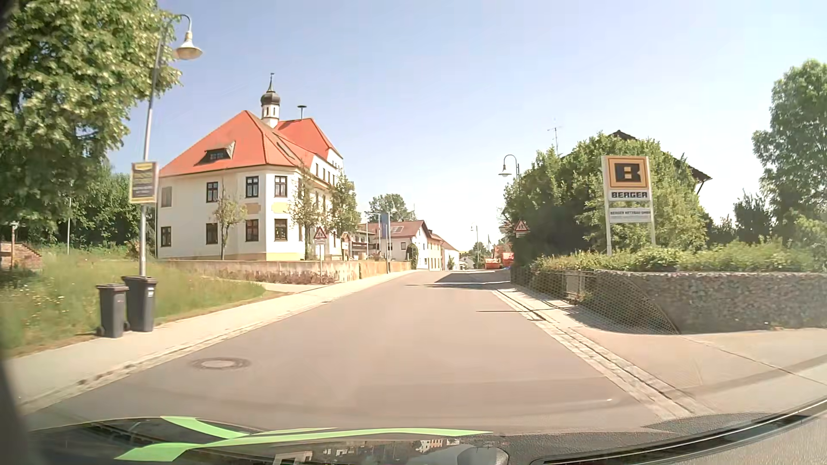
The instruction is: Follow the waypoints while adhering to traffic rules and regulations
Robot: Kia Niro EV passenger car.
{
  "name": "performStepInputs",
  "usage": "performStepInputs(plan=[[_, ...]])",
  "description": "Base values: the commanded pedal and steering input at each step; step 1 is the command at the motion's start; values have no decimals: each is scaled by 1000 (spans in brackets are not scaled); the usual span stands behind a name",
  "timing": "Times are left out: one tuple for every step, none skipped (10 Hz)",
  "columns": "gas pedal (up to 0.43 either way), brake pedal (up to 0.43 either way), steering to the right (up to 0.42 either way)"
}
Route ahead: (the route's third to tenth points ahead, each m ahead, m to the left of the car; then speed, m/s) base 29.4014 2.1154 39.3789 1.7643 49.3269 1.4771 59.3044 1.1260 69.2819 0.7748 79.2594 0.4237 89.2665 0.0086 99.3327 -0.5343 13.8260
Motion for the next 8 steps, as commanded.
performStepInputs(plan=[[169,0,3],[169,0,3],[169,0,3],[157,0,3],[157,0,3],[157,0,3],[157,0,3],[157,0,3]])
